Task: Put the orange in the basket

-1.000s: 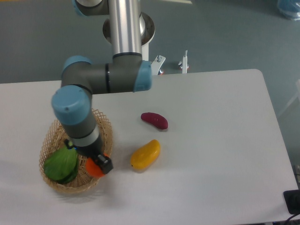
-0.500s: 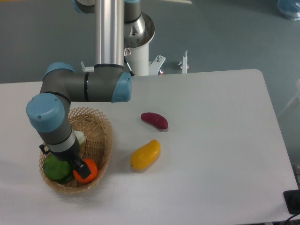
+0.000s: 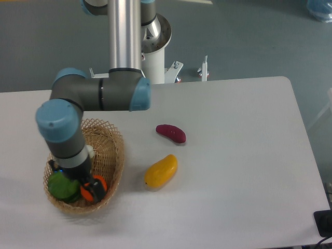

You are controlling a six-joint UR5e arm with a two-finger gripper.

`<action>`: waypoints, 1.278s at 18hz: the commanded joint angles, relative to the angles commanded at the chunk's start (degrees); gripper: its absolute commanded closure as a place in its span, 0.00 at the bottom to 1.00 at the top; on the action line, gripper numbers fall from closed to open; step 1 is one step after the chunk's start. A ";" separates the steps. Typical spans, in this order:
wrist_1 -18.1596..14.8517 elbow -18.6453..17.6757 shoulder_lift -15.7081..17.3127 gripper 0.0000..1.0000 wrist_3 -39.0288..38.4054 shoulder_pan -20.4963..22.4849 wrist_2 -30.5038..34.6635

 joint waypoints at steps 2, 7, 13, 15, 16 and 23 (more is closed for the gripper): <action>-0.35 0.00 0.89 0.00 0.70 4.49 -0.09; -0.09 0.26 1.24 0.00 5.69 13.98 0.88; -0.88 0.35 1.33 0.00 16.51 21.28 0.79; -3.94 0.44 1.50 0.00 20.20 23.83 0.44; -5.35 0.70 1.59 0.00 21.78 24.63 0.35; -5.71 0.18 1.94 0.00 25.40 24.63 0.70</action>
